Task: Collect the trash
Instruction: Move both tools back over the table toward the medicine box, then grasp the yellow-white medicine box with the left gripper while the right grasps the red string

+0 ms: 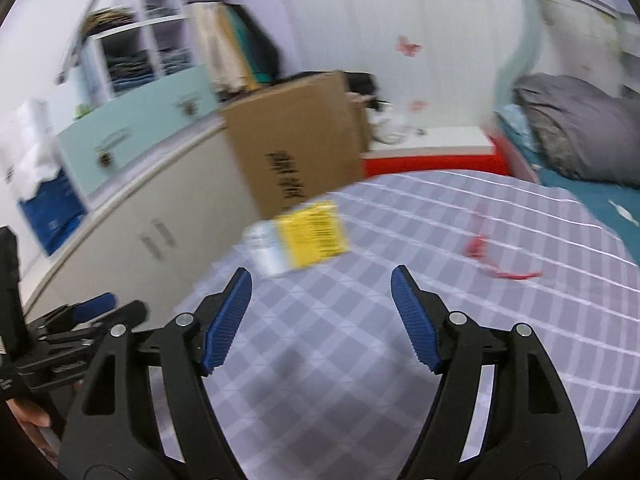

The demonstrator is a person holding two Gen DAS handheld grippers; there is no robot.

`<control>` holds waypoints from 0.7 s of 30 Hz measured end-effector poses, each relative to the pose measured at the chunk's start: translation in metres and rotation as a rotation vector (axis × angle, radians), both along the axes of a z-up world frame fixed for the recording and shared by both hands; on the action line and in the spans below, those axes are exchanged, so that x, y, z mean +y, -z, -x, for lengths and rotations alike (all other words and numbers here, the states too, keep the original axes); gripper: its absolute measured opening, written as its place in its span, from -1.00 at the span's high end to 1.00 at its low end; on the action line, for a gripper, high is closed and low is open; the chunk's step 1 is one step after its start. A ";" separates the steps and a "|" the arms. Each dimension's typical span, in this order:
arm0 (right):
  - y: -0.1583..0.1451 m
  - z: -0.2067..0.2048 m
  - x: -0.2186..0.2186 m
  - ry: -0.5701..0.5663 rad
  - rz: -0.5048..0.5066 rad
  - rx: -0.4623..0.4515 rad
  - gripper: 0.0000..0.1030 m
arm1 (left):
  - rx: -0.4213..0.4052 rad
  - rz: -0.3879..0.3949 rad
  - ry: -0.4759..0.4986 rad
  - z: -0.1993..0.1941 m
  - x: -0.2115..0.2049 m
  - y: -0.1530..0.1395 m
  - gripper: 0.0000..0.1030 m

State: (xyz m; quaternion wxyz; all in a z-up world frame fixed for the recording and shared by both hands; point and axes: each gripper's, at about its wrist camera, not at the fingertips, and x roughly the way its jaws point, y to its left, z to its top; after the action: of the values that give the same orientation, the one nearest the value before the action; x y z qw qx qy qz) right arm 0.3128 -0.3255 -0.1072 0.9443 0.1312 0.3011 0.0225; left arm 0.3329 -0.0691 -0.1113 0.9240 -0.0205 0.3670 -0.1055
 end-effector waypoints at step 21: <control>0.058 -0.073 -0.084 0.118 0.135 0.250 0.10 | 0.033 -0.082 0.118 -0.101 -0.098 0.045 -0.61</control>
State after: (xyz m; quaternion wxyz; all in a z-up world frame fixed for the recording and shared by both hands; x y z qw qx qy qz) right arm 0.3860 -0.4091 -0.1652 0.9058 0.0867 0.4088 -0.0699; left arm 0.4344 -0.1674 -0.1561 0.9100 0.0374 0.3869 -0.1443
